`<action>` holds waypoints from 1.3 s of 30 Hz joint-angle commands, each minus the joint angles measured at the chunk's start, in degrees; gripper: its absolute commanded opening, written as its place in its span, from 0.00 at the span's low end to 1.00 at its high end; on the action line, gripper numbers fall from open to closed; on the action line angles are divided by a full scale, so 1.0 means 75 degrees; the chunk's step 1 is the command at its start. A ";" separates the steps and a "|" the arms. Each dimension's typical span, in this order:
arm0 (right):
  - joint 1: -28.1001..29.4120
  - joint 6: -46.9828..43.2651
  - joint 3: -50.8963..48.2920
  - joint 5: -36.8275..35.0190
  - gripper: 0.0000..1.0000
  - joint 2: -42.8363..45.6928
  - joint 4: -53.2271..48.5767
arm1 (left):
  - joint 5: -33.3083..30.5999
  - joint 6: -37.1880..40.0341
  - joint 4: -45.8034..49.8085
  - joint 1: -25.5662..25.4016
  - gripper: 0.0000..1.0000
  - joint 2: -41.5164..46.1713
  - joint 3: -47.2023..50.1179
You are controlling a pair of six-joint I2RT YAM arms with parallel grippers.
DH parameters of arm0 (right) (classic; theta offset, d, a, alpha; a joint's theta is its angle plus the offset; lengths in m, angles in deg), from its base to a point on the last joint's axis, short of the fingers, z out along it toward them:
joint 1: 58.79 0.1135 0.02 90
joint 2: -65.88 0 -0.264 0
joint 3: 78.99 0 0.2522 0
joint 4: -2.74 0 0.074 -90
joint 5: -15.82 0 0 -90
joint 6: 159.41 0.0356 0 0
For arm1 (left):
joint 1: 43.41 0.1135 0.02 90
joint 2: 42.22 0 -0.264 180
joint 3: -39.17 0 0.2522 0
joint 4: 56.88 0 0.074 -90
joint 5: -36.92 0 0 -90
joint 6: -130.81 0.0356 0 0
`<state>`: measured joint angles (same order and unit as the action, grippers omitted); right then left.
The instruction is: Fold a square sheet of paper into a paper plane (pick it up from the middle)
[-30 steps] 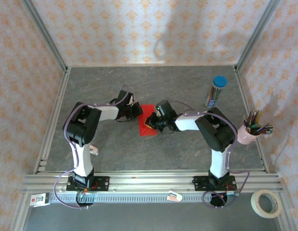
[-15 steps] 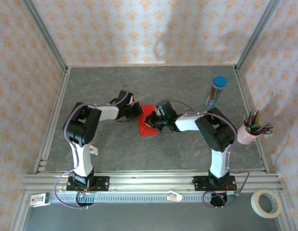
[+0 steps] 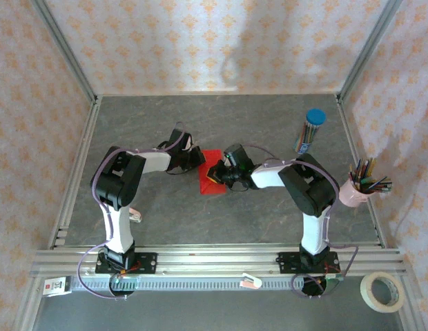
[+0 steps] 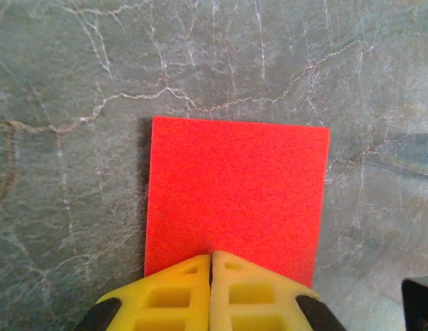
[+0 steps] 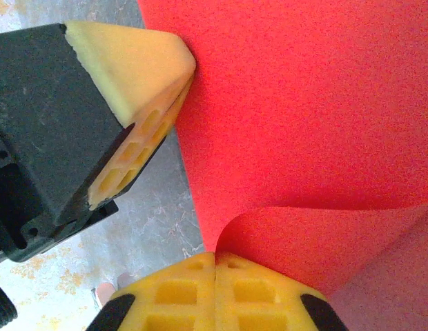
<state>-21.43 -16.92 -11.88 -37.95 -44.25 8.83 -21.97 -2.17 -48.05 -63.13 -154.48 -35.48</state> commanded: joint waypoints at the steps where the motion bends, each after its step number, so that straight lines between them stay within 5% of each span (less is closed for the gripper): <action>1: 0.0057 0.0021 0.0060 0.0079 0.00 -0.0137 0.0258 | -0.0078 0.0080 0.0318 0.0005 0.07 -0.0190 0.0119; 39: 0.0057 0.0254 0.0001 -0.0026 0.00 -0.0340 0.0591 | -0.0069 0.0047 0.0266 -0.0018 0.07 -0.0195 0.0219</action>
<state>-21.43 -15.41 -11.86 -37.73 -46.52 11.63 -21.97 -2.19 -48.44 -63.13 -154.48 -35.23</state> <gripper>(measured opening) 0.039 0.073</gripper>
